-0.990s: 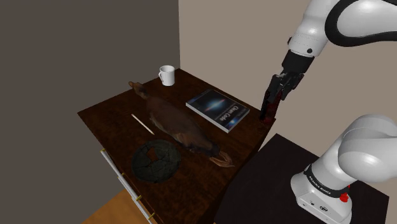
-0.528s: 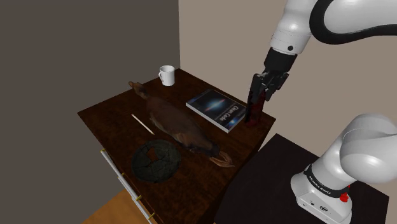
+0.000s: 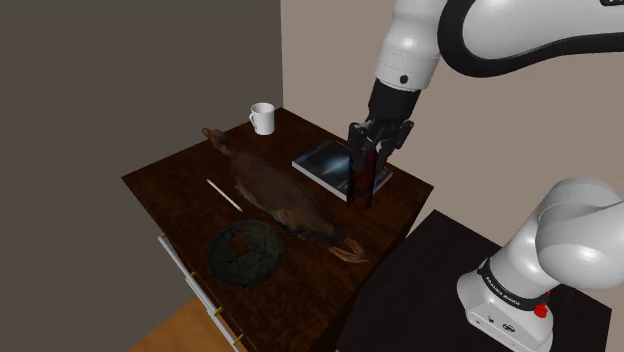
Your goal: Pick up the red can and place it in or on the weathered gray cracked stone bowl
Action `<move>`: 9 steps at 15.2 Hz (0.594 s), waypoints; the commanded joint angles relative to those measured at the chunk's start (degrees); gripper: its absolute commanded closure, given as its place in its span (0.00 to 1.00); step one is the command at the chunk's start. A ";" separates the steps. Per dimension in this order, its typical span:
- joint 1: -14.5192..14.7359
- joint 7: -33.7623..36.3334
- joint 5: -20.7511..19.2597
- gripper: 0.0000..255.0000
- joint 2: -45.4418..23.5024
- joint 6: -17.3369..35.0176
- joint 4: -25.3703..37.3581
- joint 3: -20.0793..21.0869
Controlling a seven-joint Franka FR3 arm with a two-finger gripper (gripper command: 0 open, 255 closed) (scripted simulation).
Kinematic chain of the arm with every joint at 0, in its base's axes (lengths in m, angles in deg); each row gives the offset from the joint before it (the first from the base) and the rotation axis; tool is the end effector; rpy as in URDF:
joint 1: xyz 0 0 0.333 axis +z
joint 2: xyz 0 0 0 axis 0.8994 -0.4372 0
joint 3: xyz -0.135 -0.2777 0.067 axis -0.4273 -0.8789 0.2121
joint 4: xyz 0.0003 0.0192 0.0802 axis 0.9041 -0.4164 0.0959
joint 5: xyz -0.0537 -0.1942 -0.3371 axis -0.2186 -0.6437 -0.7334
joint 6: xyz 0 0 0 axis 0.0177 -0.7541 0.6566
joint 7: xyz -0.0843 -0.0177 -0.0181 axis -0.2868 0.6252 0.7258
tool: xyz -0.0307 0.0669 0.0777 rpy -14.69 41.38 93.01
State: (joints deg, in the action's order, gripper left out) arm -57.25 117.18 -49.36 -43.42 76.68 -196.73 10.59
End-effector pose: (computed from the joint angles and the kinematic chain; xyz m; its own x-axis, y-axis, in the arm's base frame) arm 0.3385 0.1838 0.5254 0.9765 -0.2131 -0.0308 -0.2154 -0.9664 -0.1405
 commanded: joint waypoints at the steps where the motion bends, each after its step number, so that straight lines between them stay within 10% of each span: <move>1: 0.11 2.34 0.15 1.00 -3.51 0.48 3.55 2.01; 9: 0.30 13.11 -2.60 1.00 -18.39 2.70 18.07 10.66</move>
State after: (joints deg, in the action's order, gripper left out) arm -56.89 128.72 -51.21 -59.56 79.36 -181.09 20.18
